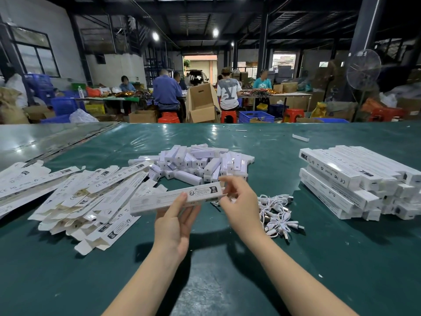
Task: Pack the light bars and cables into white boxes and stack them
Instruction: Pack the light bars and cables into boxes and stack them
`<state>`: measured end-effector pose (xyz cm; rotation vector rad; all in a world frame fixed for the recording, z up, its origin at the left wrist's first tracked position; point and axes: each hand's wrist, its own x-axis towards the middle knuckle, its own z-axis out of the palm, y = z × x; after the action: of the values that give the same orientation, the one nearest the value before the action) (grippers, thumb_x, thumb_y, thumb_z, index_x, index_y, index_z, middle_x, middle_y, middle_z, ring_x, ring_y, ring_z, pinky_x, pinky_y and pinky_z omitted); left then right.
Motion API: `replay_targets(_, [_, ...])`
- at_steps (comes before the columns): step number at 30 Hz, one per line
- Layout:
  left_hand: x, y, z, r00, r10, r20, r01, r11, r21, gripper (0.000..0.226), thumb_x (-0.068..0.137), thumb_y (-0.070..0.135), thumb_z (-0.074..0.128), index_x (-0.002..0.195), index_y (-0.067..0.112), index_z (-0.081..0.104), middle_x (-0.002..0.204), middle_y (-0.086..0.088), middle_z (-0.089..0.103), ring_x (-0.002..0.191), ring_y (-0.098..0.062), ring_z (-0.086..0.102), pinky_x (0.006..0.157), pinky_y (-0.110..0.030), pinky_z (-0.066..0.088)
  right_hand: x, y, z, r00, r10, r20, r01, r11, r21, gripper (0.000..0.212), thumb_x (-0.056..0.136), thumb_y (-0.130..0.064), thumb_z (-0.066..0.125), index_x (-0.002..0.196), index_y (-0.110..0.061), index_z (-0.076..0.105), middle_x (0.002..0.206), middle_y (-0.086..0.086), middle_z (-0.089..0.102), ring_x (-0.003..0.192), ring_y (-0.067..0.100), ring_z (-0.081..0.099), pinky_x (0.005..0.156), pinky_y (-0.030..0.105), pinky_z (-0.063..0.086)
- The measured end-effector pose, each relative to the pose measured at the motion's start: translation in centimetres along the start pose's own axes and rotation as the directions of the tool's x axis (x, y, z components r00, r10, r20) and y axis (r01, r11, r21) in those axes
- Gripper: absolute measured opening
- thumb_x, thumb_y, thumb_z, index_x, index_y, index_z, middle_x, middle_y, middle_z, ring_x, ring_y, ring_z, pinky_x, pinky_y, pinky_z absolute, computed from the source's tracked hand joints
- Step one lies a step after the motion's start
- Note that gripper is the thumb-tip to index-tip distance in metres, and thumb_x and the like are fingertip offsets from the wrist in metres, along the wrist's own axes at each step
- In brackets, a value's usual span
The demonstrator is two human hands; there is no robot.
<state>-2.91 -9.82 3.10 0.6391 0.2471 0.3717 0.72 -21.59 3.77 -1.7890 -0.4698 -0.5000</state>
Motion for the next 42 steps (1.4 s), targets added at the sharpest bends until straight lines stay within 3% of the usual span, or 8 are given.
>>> replay_targets(3, [0.2,0.2,-0.2,1.000,-0.025,-0.016,0.025,1.000,-0.001,0.008,0.085,0.000,0.058,0.087,0.007,0.060,0.081,-0.011,0.070,0.076,-0.019,0.067,0.063,-0.029,0.059,0.0,0.5,0.1,0.997,0.021,-0.074,-0.026,0.997,-0.068,0.019,0.076,0.002,0.062,0.085,-0.013,0.069,0.087,-0.011,0.040,0.087,0.011,0.046,0.078,0.019,0.036])
replay_targets(11, [0.1,-0.3,-0.1,0.990,0.137,0.045,-0.141,0.984,0.106,0.016,0.086,-0.002,0.057,0.090,0.013,0.056,0.080,-0.005,0.069,0.072,-0.014,0.069,0.068,-0.027,0.059,-0.3,1.2,-0.2,0.999,-0.032,-0.003,0.032,0.999,-0.042,0.015,0.080,0.008,0.056,0.080,-0.003,0.066,0.094,0.002,0.051,0.092,0.019,0.054,0.081,0.029,0.049])
replay_targets(15, [0.0,-0.4,0.1,0.983,0.165,0.086,-0.175,0.976,0.129,0.018,0.087,-0.002,0.055,0.090,0.015,0.054,0.084,-0.006,0.067,0.076,-0.016,0.068,0.070,-0.026,0.058,0.3,1.3,-0.5,0.987,0.155,0.041,-0.160,0.963,0.218,0.031,0.080,0.012,0.055,0.070,-0.016,0.062,0.095,-0.003,0.053,0.091,0.004,0.053,0.075,0.010,0.043])
replay_targets(20, [0.0,-0.2,-0.1,0.977,0.172,0.127,-0.189,0.973,0.130,0.017,0.088,-0.002,0.054,0.092,0.014,0.055,0.082,-0.004,0.068,0.072,-0.012,0.070,0.068,-0.025,0.058,0.2,1.4,-0.5,0.943,0.295,0.151,-0.330,0.795,0.509,0.023,0.085,0.007,0.056,0.086,-0.016,0.061,0.073,0.007,0.065,0.056,0.007,0.058,0.059,0.020,0.052])
replay_targets(23, [-0.1,-0.4,0.0,0.967,0.203,0.152,-0.227,0.959,0.168,0.018,0.087,-0.004,0.054,0.085,0.013,0.055,0.077,-0.002,0.069,0.073,-0.014,0.069,0.070,-0.025,0.058,0.1,1.5,-0.5,0.963,0.267,0.037,-0.257,0.868,0.424,0.031,0.083,0.006,0.060,0.097,-0.021,0.053,0.069,0.010,0.063,0.060,0.015,0.057,0.069,0.031,0.051])
replay_targets(27, [-0.1,-0.6,0.0,0.959,0.251,0.130,-0.272,0.945,0.183,0.016,0.086,-0.005,0.055,0.084,0.011,0.057,0.074,-0.001,0.070,0.079,-0.017,0.068,0.068,-0.024,0.058,-0.2,1.4,-0.2,0.976,0.210,-0.055,-0.185,0.939,0.290,0.029,0.086,0.000,0.058,0.081,-0.028,0.060,0.075,0.001,0.068,0.070,0.018,0.063,0.068,0.028,0.051])
replay_targets(34, [0.1,-0.2,-0.1,0.954,0.289,0.078,-0.299,0.926,0.229,0.017,0.085,-0.006,0.056,0.083,0.011,0.055,0.084,-0.009,0.063,0.082,-0.022,0.063,0.066,-0.023,0.058,-0.6,1.3,0.7,0.991,0.122,-0.060,-0.113,0.984,0.139,0.022,0.088,-0.003,0.056,0.100,-0.011,0.072,0.083,-0.011,0.067,0.081,0.015,0.064,0.077,0.028,0.049])
replay_targets(42, [-0.1,-0.1,0.0,0.965,0.242,0.104,-0.257,0.948,0.186,0.016,0.087,-0.005,0.055,0.085,0.011,0.053,0.088,-0.012,0.063,0.068,-0.012,0.068,0.071,-0.026,0.058,0.2,1.0,0.5,0.930,0.348,0.118,-0.339,0.690,0.640,0.023,0.087,0.009,0.052,0.086,-0.012,0.063,0.076,-0.003,0.065,0.066,0.003,0.062,0.065,0.016,0.052])
